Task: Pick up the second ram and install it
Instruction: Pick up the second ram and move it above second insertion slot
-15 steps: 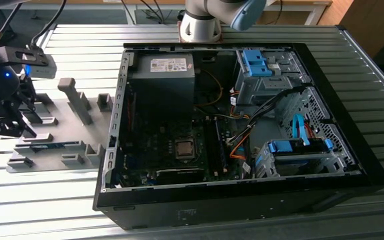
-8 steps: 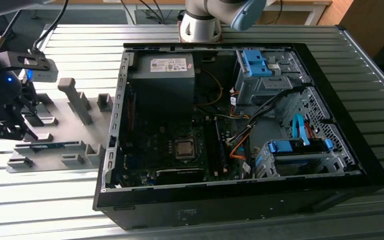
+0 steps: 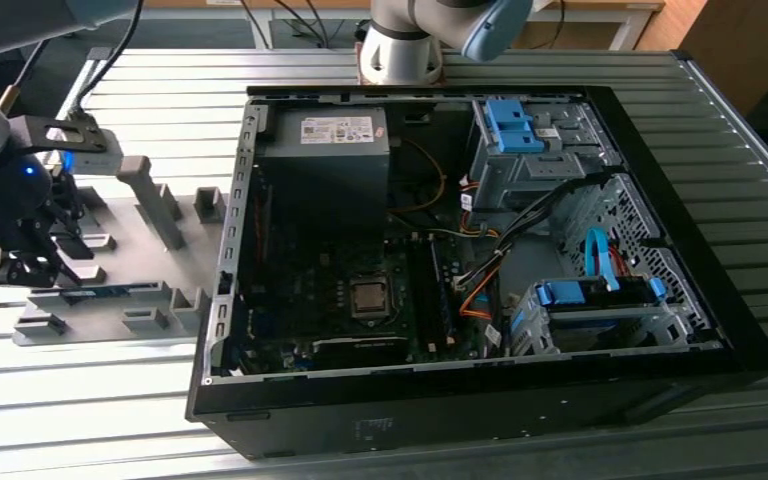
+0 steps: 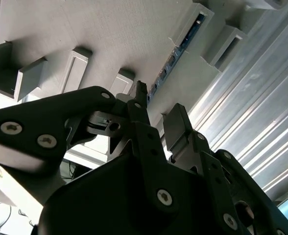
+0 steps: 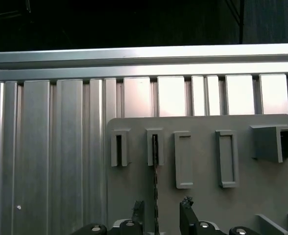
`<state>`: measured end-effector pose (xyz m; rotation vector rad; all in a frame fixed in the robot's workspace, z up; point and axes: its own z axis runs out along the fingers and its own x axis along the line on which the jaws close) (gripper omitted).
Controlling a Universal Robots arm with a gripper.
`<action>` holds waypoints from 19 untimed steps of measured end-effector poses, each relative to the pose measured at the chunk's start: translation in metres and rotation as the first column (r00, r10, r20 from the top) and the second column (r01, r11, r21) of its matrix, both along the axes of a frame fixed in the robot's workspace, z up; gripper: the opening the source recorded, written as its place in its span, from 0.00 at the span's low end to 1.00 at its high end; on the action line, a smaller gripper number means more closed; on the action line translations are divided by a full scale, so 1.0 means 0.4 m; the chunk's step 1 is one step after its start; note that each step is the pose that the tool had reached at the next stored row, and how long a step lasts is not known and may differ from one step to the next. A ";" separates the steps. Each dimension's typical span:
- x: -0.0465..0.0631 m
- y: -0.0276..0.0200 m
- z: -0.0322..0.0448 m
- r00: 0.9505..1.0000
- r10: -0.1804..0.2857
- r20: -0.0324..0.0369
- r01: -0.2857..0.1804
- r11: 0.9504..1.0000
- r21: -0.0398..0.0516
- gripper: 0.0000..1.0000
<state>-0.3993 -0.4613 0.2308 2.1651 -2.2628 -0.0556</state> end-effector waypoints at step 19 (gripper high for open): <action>-0.011 -0.006 -0.055 1.000 0.002 0.019 -0.002 1.000 0.000 0.41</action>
